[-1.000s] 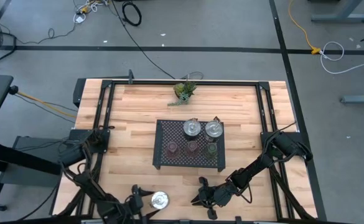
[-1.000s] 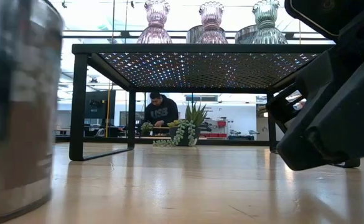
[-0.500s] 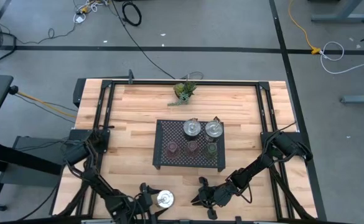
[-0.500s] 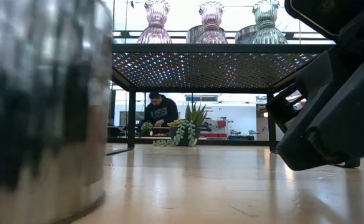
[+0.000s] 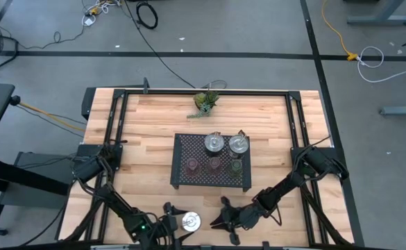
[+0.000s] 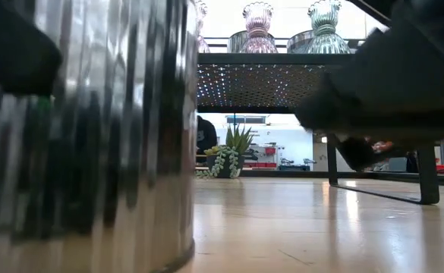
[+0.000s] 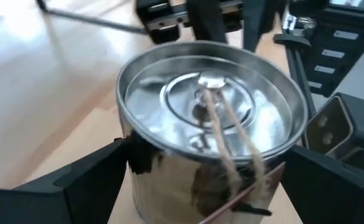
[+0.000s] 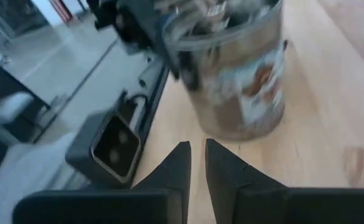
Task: Pick & Place candle stick holders
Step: Put the silver scented candle on the shelf aligned with the other silver scented candles
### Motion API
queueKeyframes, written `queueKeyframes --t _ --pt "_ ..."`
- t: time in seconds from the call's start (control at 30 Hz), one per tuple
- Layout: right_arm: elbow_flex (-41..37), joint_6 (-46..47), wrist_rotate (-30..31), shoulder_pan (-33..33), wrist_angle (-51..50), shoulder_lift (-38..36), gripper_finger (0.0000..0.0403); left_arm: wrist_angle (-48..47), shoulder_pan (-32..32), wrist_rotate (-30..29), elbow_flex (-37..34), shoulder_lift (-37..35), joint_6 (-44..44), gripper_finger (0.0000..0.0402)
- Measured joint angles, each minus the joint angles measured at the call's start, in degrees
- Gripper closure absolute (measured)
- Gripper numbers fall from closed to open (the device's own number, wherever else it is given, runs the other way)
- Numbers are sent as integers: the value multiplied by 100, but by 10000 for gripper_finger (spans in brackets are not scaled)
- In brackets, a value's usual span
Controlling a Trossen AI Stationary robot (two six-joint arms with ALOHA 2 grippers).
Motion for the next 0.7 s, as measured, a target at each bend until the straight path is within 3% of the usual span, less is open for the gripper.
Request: queueKeyframes --t 0.33,0.7 --pt "43 357 352 -162 94 0 356 454 41 -4 0 0 713 7" --pt "1005 -77 440 -156 -1382 0 356 588 387 567 0 -13 734 7"
